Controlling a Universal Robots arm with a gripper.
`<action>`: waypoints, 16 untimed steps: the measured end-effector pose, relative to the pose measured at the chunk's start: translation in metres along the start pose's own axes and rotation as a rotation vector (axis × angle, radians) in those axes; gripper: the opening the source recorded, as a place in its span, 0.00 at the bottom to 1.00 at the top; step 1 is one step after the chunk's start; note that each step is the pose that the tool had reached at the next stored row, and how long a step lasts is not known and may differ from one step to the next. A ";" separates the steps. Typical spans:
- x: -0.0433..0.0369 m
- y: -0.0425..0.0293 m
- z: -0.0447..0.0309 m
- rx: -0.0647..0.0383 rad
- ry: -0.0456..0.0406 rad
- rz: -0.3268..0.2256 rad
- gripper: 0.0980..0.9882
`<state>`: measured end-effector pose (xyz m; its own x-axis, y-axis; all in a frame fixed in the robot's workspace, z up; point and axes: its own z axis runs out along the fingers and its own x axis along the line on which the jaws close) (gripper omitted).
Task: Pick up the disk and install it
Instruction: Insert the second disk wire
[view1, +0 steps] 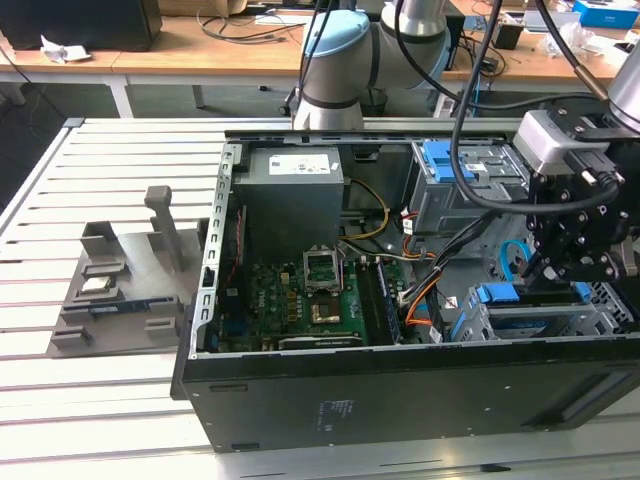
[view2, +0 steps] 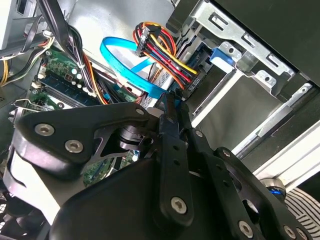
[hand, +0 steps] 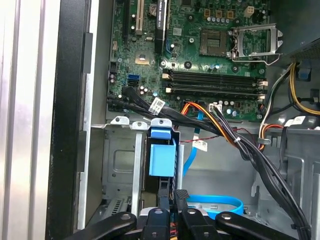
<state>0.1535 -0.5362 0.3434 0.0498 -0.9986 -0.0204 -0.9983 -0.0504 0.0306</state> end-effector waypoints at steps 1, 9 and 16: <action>-0.0001 0.0000 -0.0006 0.000 0.0000 0.000 0.07; 0.0009 0.0001 -0.0015 0.000 -0.0001 0.000 0.07; 0.0076 0.0004 -0.0016 0.000 -0.0001 0.000 0.07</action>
<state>0.1535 -0.5438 0.3449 0.0498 -0.9985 -0.0205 -0.9983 -0.0504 0.0305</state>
